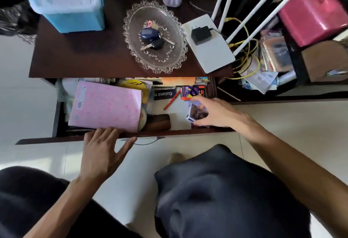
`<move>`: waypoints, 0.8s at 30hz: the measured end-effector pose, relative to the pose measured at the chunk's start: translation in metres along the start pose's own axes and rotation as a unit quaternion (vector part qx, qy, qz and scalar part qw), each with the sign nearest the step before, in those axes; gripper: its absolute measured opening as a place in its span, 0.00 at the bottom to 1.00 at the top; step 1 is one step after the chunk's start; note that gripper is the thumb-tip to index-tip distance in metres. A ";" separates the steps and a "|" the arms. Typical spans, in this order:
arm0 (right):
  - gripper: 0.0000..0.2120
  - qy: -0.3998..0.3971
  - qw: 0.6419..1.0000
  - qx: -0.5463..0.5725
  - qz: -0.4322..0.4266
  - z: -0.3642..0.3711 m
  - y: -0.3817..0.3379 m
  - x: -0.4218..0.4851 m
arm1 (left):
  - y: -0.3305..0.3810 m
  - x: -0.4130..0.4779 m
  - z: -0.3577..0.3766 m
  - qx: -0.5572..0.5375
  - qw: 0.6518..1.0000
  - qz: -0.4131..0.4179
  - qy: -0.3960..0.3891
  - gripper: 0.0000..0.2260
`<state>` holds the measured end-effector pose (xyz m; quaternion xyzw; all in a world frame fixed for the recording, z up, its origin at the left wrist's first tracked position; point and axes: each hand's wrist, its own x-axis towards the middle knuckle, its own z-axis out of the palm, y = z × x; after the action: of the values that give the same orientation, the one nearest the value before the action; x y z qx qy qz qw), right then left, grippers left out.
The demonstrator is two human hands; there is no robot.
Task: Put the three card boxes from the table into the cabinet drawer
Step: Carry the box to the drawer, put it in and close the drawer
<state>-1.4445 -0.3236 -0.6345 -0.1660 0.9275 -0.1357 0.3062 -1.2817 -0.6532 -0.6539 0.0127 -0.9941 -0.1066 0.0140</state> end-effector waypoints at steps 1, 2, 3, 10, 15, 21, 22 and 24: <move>0.39 -0.004 0.999 -0.045 -0.008 0.000 0.001 0.003 | -0.001 0.000 0.001 0.001 1.000 -0.002 0.001 0.21; 0.37 -0.008 0.996 -0.082 -0.017 -0.001 0.002 0.007 | -0.001 0.000 0.002 0.001 1.000 -0.004 0.004 0.21; 0.33 -0.014 0.993 -0.112 -0.026 -0.001 0.001 0.010 | -0.002 0.000 0.004 0.000 1.000 -0.005 0.008 0.20; 0.24 -0.060 0.972 -0.222 -0.056 0.008 0.001 0.021 | -0.004 0.000 0.008 -0.021 0.999 -0.002 0.028 0.19; 0.27 -0.058 0.972 -0.224 -0.046 0.012 0.004 0.024 | -0.003 -0.001 0.007 -0.021 0.999 -0.004 0.028 0.19; 0.27 -0.080 0.973 -0.212 -0.047 0.013 0.010 0.028 | -0.002 -0.001 0.007 -0.024 0.999 0.001 0.038 0.19; 0.28 -0.089 0.973 -0.209 -0.046 0.012 0.012 0.029 | -0.002 -0.001 0.007 -0.025 0.999 0.002 0.039 0.19; 0.26 -0.105 0.973 -0.199 -0.043 0.012 0.015 0.029 | -0.002 -0.001 0.007 -0.025 0.999 0.001 0.037 0.19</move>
<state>-1.4622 -0.3230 -0.6642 -0.2769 0.8905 0.0569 0.3564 -1.2807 -0.6539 -0.6608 0.0149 -0.9899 -0.1313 0.0509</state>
